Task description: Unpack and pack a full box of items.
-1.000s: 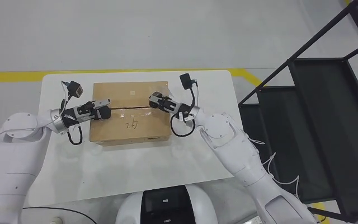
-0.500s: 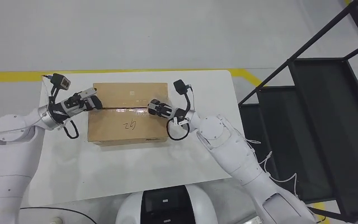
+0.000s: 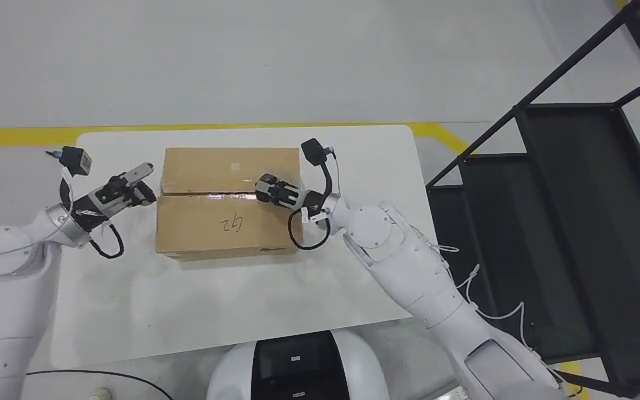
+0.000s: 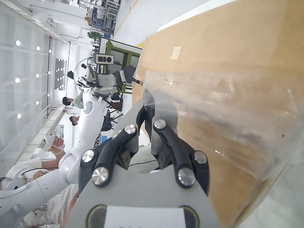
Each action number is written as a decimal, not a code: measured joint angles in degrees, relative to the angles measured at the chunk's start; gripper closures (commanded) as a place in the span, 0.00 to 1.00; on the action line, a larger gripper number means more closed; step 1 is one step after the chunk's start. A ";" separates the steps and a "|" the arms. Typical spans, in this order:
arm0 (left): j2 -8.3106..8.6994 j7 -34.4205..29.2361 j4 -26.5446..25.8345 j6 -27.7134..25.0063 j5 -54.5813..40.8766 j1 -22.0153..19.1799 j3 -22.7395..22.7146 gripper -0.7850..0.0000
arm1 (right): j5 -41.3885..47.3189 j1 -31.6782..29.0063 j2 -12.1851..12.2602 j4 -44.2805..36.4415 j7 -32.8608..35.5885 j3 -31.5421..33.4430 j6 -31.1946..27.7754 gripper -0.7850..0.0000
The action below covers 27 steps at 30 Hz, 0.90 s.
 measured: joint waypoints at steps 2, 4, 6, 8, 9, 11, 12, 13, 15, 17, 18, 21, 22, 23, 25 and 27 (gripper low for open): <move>-0.30 0.88 0.53 0.00 0.27 -0.36 1.19 0.00 | 0.00 -0.32 0.16 -0.87 0.31 0.66 -0.02 1.00; -0.54 1.26 1.08 -0.33 0.06 -0.83 2.09 0.00 | 0.15 -0.74 0.32 -1.79 0.41 1.41 0.08 1.00; -0.78 1.31 1.74 -0.63 -0.14 -1.54 2.95 0.00 | 0.19 -1.28 0.52 -2.75 0.47 2.29 0.28 1.00; -0.96 1.03 2.40 -0.88 -0.24 -2.29 3.62 0.00 | 0.06 -1.77 0.67 -3.44 0.57 2.90 0.43 1.00; -1.03 0.86 2.69 -0.98 -0.26 -2.60 3.86 0.00 | -0.07 -1.94 0.72 -3.57 0.64 3.03 0.48 1.00; -1.17 0.36 3.31 -1.14 -0.41 -3.30 4.37 0.00 | -0.53 -2.07 0.75 -3.37 0.77 2.90 0.56 1.00; -1.23 0.15 3.56 -1.22 -0.52 -3.57 4.56 0.00 | -0.69 -2.01 0.71 -3.14 0.77 2.67 0.57 1.00; -1.28 -0.03 3.79 -1.30 -0.64 -3.79 4.73 0.00 | -0.78 -1.90 0.64 -2.86 0.71 2.35 0.57 1.00; -1.40 -0.30 4.18 -1.50 -0.87 -4.18 5.06 0.00 | -0.90 -1.46 0.40 -2.04 0.50 1.37 0.57 1.00; -1.47 -0.46 4.41 -1.69 -1.10 -4.40 5.22 0.00 | -0.96 -0.83 0.11 -1.16 0.45 0.23 0.52 1.00; -1.49 -0.52 4.47 -1.77 -1.19 -4.45 5.25 0.00 | -0.96 -0.57 -0.02 -0.73 0.45 -0.26 0.50 1.00; -1.53 -0.67 4.36 -1.91 -1.46 -4.38 5.22 0.00 | -1.75 0.37 -0.40 1.07 0.43 -1.85 0.40 1.00; -1.54 -0.69 4.19 -1.92 -1.55 -4.27 5.18 0.00 | -2.22 0.70 -0.54 1.82 0.33 -2.42 0.32 1.00; -1.54 -0.69 4.04 -1.92 -1.59 -4.16 5.14 0.00 | -2.65 0.95 -0.63 2.38 0.32 -2.83 0.28 1.00; -1.54 -0.68 3.70 -1.88 -1.66 -3.90 5.05 0.00 | -3.78 1.42 -0.77 3.42 0.38 -3.57 0.16 1.00; -1.51 -0.72 3.33 -1.78 -1.70 -3.65 4.89 0.00 | -5.03 1.80 -0.88 4.33 0.41 -4.23 0.21 1.00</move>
